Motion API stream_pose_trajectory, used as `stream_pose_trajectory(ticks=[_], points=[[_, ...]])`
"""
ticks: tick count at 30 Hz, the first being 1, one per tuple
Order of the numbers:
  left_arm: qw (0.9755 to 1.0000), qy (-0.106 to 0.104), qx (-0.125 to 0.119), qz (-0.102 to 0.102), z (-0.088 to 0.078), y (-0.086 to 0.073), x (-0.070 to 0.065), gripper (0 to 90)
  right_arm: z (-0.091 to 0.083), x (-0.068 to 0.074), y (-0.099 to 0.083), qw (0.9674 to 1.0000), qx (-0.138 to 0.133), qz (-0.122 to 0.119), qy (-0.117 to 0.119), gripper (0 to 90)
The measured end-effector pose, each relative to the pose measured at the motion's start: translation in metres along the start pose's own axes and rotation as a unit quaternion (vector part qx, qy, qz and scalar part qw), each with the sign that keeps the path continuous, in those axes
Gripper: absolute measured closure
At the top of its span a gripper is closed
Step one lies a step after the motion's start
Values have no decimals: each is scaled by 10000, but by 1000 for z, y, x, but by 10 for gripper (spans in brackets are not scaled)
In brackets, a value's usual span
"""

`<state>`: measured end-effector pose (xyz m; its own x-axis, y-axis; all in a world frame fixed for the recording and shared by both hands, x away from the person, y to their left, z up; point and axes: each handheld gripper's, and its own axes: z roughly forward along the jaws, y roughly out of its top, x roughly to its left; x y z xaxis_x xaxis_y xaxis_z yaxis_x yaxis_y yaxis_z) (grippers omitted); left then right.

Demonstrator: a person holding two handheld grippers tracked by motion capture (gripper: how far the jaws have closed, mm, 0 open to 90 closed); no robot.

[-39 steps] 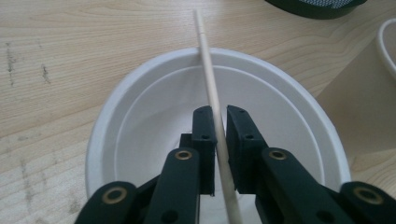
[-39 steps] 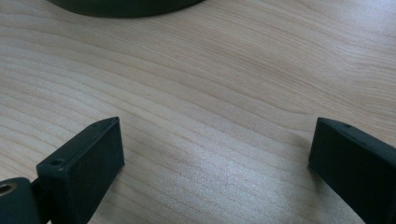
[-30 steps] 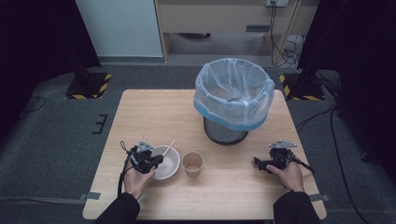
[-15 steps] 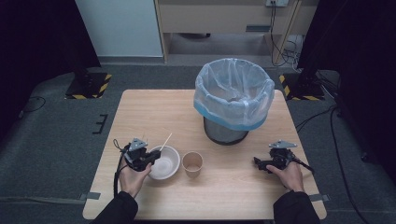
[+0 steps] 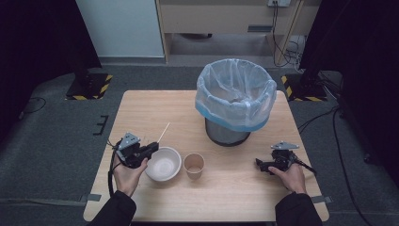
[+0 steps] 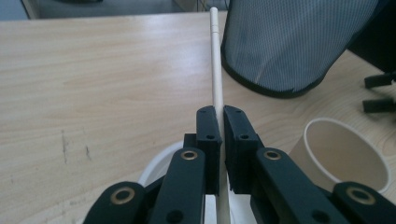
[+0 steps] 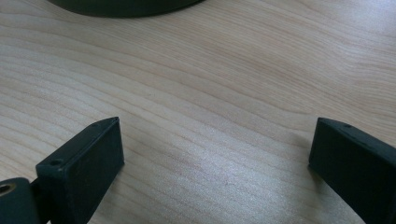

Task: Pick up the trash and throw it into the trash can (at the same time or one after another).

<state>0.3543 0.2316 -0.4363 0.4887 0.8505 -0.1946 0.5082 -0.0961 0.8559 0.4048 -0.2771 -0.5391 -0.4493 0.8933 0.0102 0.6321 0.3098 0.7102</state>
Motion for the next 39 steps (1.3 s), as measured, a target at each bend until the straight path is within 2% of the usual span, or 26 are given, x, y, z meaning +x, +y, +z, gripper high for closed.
stream_pose_trajectory(ticks=[4, 15, 21, 32, 36, 39], points=[[9999, -3, -121, 16, -4, 7, -1, 852, 0, 0, 0, 10000, 0, 2, 4, 33], [9985, -58, -500, 209, -15, 40, -11, 852, 0, 0, 0, 10000, 0, 1, 4, 33], [9968, -95, -701, 362, -19, 63, -20, 852, 0, 0, 0, 10000, 1, 2, 4, 34], [9940, -120, -928, 566, -20, 92, -33, 852, 0, 0, 0, 10000, 1, 1, 6, 32], [9925, -213, -1059, 573, -21, 102, -39, 852, 0, 0, 0, 10000, 2, 2, 6, 32], [9916, -204, -1124, 600, -21, 108, -41, 852, 0, 0, 0, 10000, 2, 2, 6, 32]])
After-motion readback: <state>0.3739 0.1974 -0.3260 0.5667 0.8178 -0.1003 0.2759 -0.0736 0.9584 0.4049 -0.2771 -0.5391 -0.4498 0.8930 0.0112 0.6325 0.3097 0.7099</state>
